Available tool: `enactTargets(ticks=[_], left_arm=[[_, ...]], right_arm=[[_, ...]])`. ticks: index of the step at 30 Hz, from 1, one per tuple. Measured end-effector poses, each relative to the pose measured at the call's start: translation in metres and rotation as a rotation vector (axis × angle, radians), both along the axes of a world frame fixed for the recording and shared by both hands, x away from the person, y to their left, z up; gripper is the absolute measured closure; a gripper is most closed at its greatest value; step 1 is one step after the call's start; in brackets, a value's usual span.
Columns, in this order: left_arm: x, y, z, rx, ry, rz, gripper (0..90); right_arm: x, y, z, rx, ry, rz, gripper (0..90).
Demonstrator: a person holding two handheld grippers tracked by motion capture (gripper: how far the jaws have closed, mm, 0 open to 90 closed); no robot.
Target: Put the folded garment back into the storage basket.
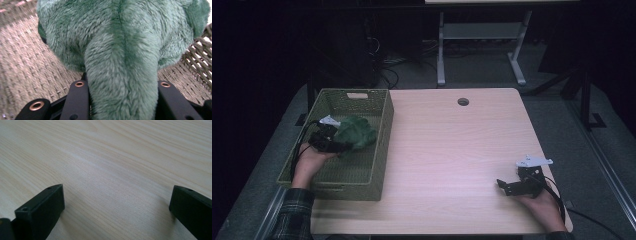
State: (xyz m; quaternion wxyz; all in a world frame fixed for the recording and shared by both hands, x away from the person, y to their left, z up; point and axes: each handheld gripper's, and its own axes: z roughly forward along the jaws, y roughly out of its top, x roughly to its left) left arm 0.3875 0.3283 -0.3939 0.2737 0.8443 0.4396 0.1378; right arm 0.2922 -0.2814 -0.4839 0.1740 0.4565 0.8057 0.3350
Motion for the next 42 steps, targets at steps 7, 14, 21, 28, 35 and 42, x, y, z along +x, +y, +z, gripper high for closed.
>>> enactTargets(ticks=[7,14,21,28,35,42], left_arm=[[0.005,0.0,-0.008,0.029,0.058,-0.009,61.2],[0.007,-0.001,-0.012,0.056,0.076,-0.007,54.3],[0.008,-0.002,-0.016,0.056,0.099,-0.006,44.7],[0.006,-0.004,-0.015,0.073,0.08,-0.007,30.6],[0.003,-0.001,-0.005,0.053,0.023,0.008,16.3],[0.0,0.005,0.007,0.036,-0.023,0.021,13.9]], right_arm=[[0.0,0.0,0.0,0.0,0.0,0.0,0.0],[0.0,0.0,0.0,0.0,0.0,0.0,0.0],[0.0,0.0,0.0,0.001,0.0,-0.002,0.0],[0.0,0.0,0.0,0.003,0.0,-0.003,0.0],[-0.001,0.0,0.0,0.002,-0.001,-0.004,0.0],[-0.001,0.0,0.0,0.001,-0.001,-0.002,0.0]])
